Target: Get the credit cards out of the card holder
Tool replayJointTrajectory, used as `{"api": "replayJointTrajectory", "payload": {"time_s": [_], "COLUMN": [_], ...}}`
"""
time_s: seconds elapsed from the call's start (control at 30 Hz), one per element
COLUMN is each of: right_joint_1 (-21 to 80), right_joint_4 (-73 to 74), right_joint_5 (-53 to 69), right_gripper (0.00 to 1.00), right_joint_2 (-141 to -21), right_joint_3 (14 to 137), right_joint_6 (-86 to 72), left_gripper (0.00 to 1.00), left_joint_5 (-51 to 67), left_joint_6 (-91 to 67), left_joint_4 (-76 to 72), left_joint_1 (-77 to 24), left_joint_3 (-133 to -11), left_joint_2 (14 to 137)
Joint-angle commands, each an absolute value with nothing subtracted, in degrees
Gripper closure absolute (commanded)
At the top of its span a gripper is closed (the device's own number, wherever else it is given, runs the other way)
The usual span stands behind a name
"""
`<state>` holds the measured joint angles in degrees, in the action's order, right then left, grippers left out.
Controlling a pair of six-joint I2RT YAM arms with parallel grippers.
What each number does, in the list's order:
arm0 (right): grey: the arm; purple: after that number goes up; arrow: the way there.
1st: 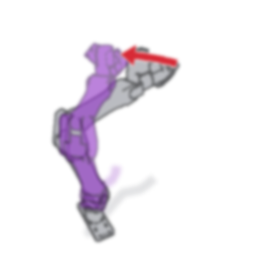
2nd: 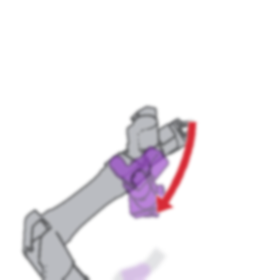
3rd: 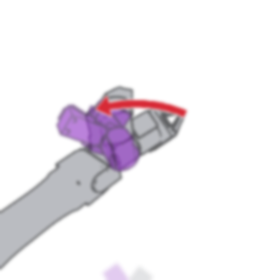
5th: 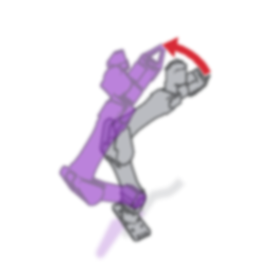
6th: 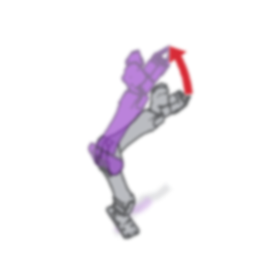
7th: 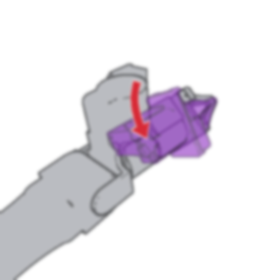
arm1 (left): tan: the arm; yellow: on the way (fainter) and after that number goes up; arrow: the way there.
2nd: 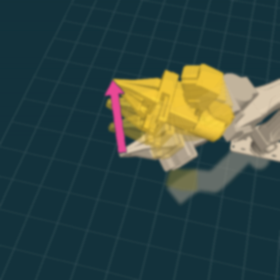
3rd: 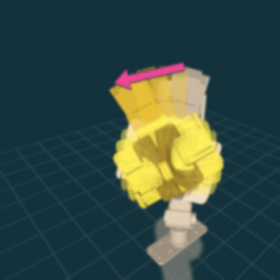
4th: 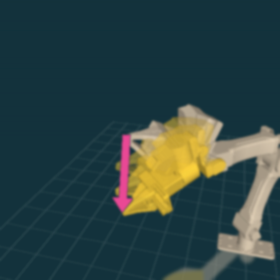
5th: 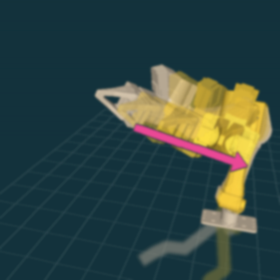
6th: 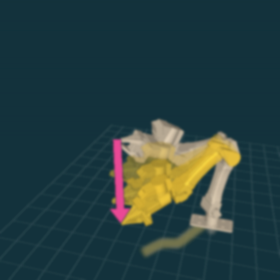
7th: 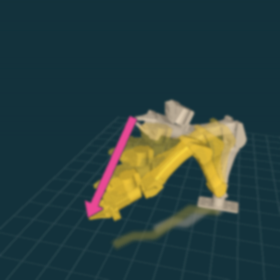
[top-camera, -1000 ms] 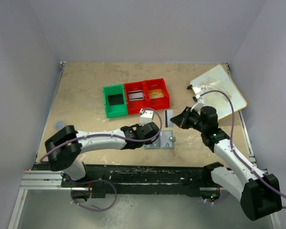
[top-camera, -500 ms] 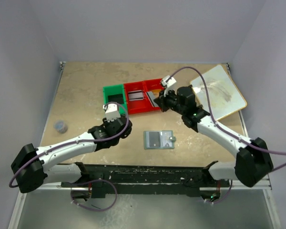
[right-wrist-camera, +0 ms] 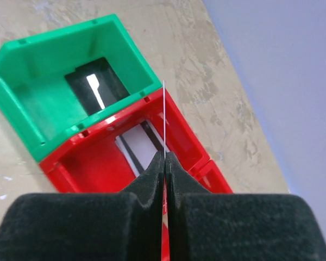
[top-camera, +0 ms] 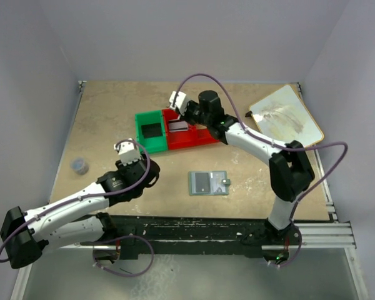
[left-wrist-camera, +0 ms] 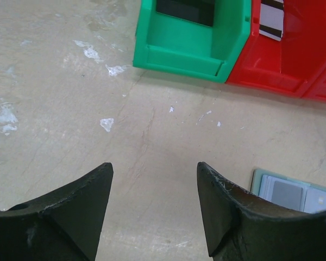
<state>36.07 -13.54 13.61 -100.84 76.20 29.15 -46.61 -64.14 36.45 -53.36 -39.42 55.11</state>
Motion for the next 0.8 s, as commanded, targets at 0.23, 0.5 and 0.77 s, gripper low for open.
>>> {"api": "replayJointTrajectory", "payload": {"time_s": [0.23,0.5,0.77], "right_joint_1": [36.5,36.4,36.4], "right_joint_4": [-5.2,-1.3,-0.7], "right_joint_5": [13.5,12.0,7.0], "right_gripper": [1.00,1.00,1.00], "right_joint_2": [-112.0,-118.5,-126.5], "right_joint_3": [86.2,92.4,98.7], "right_joint_6": [43.4,49.1,54.4], "left_gripper": [0.37,0.35,0.34], "left_joint_5": [-53.7,-55.5,-56.2], "left_joint_6": [-65.7,-65.4,-66.1], "left_joint_4": [43.6,47.1,49.4], "left_joint_1": [-53.3,-53.4,-53.4], "left_joint_3": [-41.3,-42.6,-42.7], "left_joint_2": [48.2,45.6,44.5]}}
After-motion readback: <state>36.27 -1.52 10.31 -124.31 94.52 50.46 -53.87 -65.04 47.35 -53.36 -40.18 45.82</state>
